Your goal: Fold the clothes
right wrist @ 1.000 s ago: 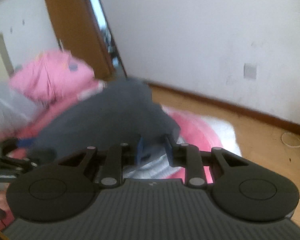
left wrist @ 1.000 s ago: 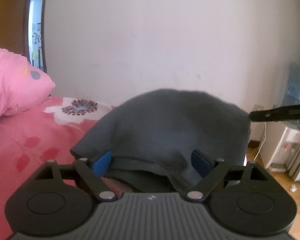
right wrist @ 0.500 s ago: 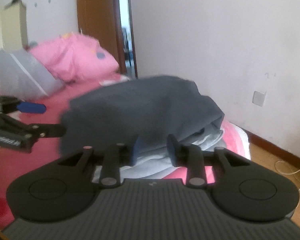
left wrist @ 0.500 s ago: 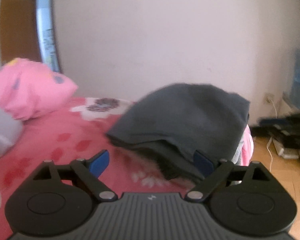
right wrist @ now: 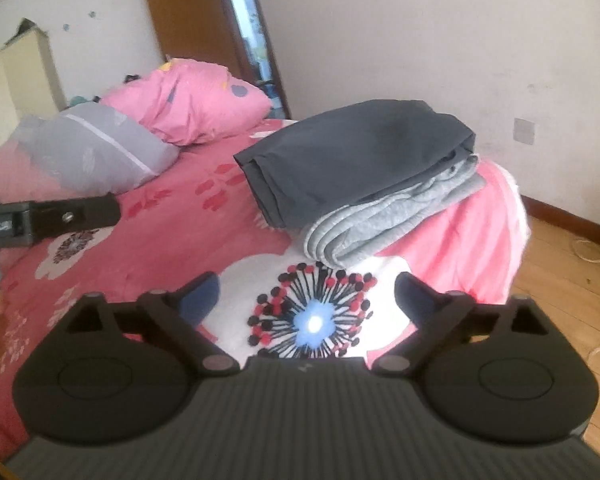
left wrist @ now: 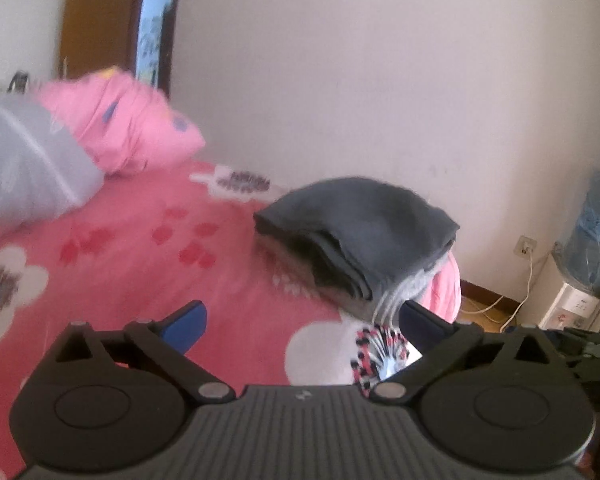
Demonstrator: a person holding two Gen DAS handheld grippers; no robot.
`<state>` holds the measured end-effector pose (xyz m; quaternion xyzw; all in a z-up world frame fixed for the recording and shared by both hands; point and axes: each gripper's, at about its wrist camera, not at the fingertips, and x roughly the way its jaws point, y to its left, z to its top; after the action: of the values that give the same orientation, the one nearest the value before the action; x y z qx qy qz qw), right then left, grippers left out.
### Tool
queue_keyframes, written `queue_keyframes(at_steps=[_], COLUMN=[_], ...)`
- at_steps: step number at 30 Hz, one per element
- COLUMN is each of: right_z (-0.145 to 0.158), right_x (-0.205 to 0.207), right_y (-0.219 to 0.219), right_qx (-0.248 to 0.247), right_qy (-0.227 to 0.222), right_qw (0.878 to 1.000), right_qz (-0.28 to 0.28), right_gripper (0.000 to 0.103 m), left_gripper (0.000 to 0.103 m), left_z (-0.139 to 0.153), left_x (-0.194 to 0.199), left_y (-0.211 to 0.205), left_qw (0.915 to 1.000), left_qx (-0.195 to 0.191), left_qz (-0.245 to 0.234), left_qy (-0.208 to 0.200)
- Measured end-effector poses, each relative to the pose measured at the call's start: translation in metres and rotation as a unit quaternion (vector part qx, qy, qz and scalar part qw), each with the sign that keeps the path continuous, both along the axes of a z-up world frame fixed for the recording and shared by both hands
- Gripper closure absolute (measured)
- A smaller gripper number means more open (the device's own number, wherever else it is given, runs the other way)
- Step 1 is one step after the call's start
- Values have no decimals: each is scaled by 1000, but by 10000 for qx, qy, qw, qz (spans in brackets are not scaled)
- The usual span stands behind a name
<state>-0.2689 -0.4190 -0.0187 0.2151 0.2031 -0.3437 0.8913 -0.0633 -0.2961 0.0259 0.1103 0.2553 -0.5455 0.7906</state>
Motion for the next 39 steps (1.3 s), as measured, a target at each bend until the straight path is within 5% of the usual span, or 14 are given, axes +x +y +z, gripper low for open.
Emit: queue_keyframes(at_steps=[14,25,39], right_z=[41,54,57], right_x=[4,-8,-4], right_y=[95,134,151], right_qx=[-703,-1227,-1133], right_qy=[562,899,1054], right_qw=[9921,9785,9759], right_qz=[-877,-1395,-1542], right_gripper=[1,1,1], left_gripper=[0,0,0], left_z=[23,39,46], left_x=[-37,-61,-62], left_y=[83,119,119], left_qw=[9926,9928,9882], left_qx=[-71,-391,-310], left_qz=[901,892,1447], left_qy=[-812,-698,-382])
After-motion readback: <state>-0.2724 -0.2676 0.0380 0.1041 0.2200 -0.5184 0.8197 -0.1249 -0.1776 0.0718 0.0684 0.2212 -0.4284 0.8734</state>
